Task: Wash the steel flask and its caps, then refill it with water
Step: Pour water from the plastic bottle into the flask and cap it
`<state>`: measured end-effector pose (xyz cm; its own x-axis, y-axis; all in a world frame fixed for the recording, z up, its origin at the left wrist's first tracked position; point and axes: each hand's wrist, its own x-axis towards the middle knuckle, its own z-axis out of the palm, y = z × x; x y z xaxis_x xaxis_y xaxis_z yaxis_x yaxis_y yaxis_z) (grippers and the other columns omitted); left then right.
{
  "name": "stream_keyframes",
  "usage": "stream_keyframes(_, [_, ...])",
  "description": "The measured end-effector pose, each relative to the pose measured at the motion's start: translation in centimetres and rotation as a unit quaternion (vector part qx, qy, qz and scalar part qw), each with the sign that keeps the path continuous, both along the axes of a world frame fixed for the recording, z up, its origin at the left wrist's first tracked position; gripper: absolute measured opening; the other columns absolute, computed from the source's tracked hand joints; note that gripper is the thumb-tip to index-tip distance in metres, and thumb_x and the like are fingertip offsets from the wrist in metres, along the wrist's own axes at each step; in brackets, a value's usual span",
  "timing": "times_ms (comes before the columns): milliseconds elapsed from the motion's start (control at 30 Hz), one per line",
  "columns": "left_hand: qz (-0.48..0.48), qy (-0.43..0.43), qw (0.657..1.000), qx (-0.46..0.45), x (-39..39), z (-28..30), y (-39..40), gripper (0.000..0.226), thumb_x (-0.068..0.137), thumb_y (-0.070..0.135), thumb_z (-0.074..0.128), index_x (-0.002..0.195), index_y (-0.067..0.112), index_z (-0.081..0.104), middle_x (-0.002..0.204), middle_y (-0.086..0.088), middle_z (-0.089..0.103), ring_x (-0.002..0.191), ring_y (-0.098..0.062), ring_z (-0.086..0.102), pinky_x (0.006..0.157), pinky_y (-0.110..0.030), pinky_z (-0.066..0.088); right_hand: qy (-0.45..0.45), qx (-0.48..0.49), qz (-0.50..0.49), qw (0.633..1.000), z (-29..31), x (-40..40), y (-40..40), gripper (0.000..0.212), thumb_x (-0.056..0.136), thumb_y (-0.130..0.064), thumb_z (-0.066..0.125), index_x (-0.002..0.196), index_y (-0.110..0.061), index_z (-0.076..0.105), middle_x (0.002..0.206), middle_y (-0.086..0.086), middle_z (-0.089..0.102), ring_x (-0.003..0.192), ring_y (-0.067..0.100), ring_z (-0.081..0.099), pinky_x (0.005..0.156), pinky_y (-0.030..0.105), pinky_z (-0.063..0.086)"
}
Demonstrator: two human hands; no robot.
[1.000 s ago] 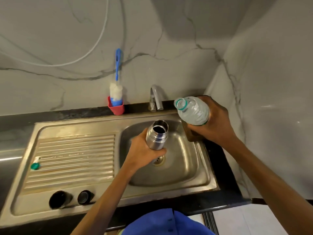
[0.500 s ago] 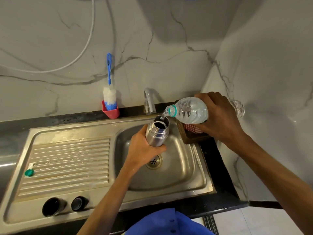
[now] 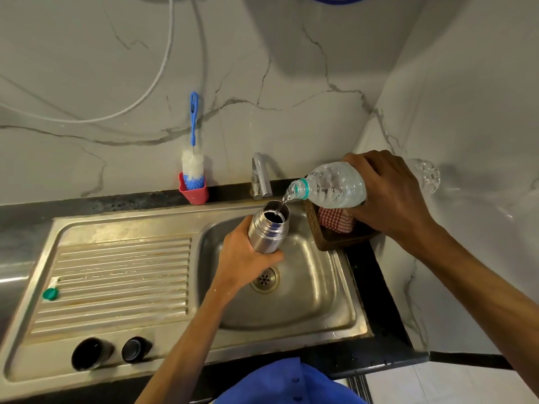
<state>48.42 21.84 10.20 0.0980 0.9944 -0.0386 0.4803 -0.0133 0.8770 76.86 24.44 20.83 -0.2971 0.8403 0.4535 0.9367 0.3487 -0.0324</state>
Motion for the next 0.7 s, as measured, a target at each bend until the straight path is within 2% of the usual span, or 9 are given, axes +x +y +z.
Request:
stream_keyframes(233, [-0.003, 0.007, 1.0, 0.001, -0.4, -0.3, 0.4, 0.068, 0.061, 0.03, 0.096, 0.115, 0.042, 0.056, 0.098, 0.02, 0.07, 0.089, 0.006, 0.067, 0.072, -0.013, 0.049, -0.018, 0.021, -0.012, 1.0, 0.5, 0.3, 0.3, 0.068, 0.075, -0.034, 0.088, 0.131, -0.009, 0.06, 0.118, 0.013, 0.065, 0.106, 0.033, 0.061, 0.089, 0.048, 0.051])
stream_keyframes(567, [0.008, 0.008, 1.0, -0.007, -0.6, -0.6, 0.2, 0.068, 0.062, 0.028, 0.097, 0.108, 0.048, 0.051, 0.097, 0.021, 0.068, 0.085, -0.002, 0.068, 0.072, -0.016, 0.049, -0.032, 0.044, -0.006, 0.998, 1.4, 0.3, 0.4, 0.064, 0.076, -0.029, 0.086, 0.131, -0.008, 0.06, 0.119, 0.014, 0.064, 0.108, 0.035, 0.06, 0.09, 0.048, 0.05])
stream_keyframes(700, [0.01, 0.009, 1.0, -0.007, -0.9, -0.8, 0.2, 0.07, 0.062, 0.028, 0.097, 0.113, 0.046, 0.052, 0.097, 0.02, 0.069, 0.085, -0.001, 0.068, 0.072, -0.017, 0.05, -0.039, 0.051, -0.002, 0.998, 1.6, 0.6, 0.6, 0.067, 0.074, -0.028, 0.088, 0.132, -0.008, 0.059, 0.12, 0.015, 0.064, 0.108, 0.035, 0.061, 0.09, 0.049, 0.052])
